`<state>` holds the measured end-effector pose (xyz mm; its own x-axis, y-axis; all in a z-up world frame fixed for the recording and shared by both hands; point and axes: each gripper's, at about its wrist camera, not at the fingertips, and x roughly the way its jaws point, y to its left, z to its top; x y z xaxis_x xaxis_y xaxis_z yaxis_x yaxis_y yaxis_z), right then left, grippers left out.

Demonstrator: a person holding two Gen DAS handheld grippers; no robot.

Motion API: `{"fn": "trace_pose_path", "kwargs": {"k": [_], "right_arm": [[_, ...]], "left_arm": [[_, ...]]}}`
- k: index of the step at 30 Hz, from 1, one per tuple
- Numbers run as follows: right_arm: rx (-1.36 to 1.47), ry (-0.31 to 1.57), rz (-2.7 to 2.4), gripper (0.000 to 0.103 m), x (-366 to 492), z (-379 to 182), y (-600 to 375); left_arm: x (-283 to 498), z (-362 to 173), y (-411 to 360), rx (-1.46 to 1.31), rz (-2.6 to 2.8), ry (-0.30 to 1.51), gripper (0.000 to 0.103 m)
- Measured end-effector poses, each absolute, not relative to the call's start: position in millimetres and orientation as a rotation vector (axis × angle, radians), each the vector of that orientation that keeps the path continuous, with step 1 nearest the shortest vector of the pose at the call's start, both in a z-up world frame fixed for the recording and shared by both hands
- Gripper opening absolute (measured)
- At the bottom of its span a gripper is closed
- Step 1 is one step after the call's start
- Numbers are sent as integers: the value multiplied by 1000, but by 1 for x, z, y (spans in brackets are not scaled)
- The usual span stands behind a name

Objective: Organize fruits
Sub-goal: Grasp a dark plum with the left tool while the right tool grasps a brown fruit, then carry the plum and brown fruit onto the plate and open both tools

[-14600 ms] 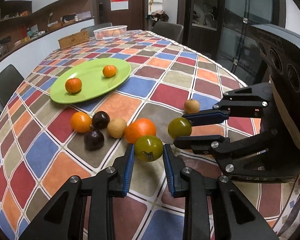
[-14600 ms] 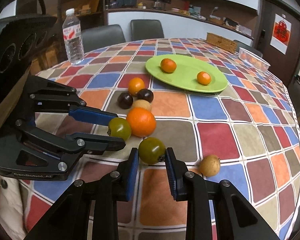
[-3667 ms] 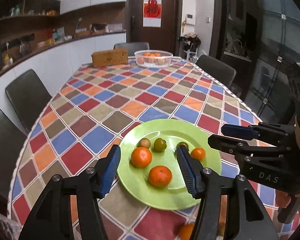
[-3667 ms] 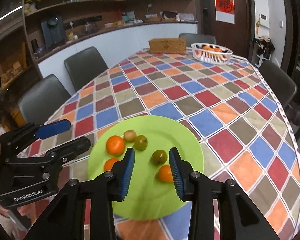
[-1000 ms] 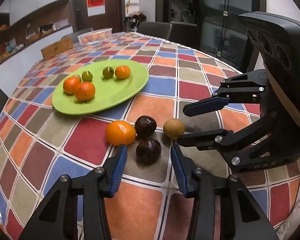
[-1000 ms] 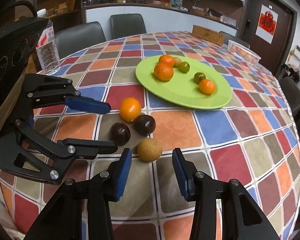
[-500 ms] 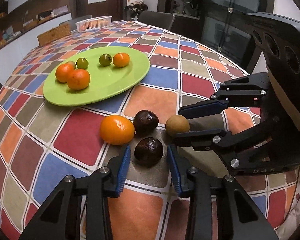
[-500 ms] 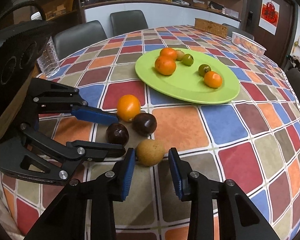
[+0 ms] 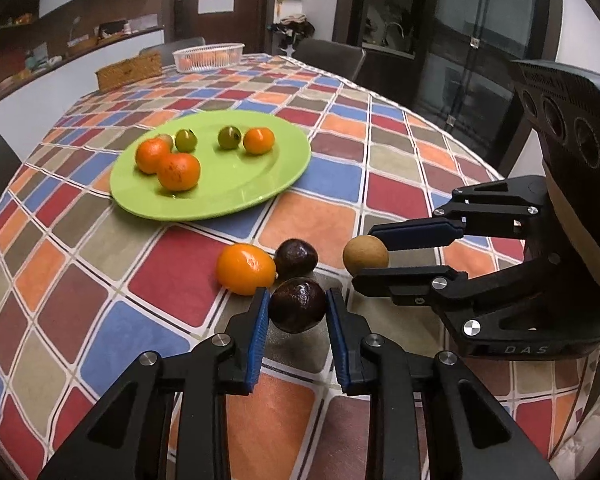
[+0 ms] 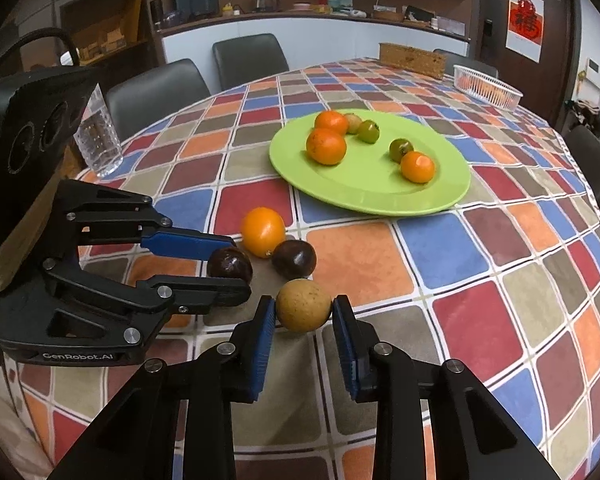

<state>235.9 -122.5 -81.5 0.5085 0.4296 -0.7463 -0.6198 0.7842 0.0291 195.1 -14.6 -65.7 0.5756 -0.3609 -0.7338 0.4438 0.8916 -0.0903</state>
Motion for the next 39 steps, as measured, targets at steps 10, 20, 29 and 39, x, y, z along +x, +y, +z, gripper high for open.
{"fn": "trace_pose_path", "kwargs": {"k": [10,20,29,39], "right_arm": [[-233,750,610,31,223,-54,-127],[-199,666,567,31,217,-22,-136],[-170,593,536,31,226,5,-137],[-152,568,507,31,256,18,-132]], "left_arm": [[182,-35,-13,102,-417,748,29],[177,-2,-15,88,-384,674,28],[190,21,-19,82,-362,623,28],[226,33,-13,69,-336,612,28]]}}
